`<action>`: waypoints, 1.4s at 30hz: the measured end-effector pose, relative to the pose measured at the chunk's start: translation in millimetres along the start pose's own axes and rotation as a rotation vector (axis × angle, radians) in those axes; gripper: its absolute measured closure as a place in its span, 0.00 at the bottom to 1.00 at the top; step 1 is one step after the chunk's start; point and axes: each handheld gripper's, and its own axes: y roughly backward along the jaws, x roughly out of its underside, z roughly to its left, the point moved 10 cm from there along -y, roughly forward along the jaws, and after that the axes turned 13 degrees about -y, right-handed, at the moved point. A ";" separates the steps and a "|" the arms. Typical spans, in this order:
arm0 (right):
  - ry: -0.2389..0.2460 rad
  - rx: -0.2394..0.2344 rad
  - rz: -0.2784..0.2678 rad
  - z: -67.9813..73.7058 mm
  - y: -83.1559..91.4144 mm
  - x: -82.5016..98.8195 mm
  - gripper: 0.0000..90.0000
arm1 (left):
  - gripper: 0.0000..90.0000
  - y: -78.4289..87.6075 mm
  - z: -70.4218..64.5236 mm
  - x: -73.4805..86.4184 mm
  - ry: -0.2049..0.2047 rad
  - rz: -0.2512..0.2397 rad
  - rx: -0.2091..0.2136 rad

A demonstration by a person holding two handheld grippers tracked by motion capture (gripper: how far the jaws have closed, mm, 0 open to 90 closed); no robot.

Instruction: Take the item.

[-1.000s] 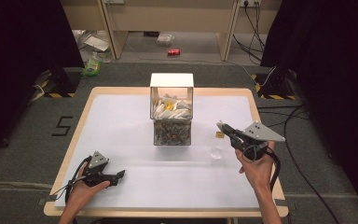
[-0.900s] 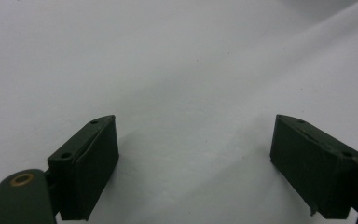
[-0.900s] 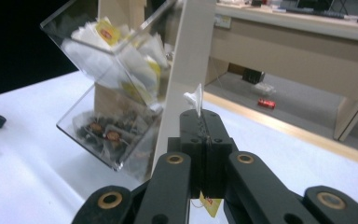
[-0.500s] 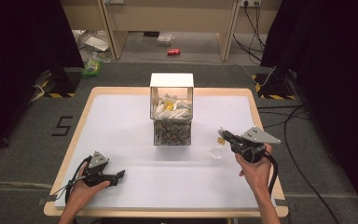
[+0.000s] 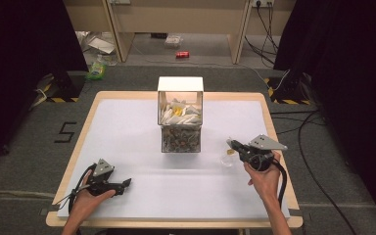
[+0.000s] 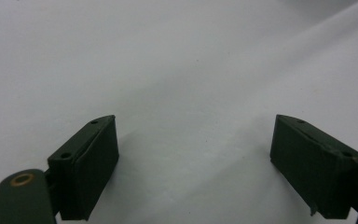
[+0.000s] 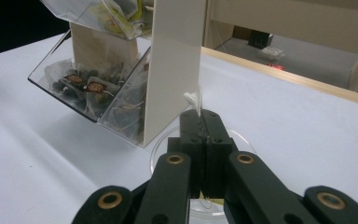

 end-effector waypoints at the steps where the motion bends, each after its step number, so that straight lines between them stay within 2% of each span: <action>1: 0.000 0.000 0.000 0.0 0.0 0.0 1.00 | 0.16 0.0 0.0 0.0 0.001 0.000 0.000; 14: 0.006 0.006 0.042 -1.1 -10.2 12.1 1.00 | 0.16 -0.1 -0.2 0.0 0.000 0.000 0.000; 31: 0.004 0.006 0.057 -3.6 -12.8 16.0 0.99 | 0.16 0.0 0.0 0.0 -0.001 0.000 -0.001; 41: -0.008 0.005 0.028 -2.5 -7.8 8.3 0.91 | 0.16 -0.1 -0.2 0.0 0.001 -0.001 0.000; 42: -0.007 0.011 0.011 -2.9 -4.5 3.9 0.87 | 0.16 0.0 0.0 0.0 0.001 0.000 0.000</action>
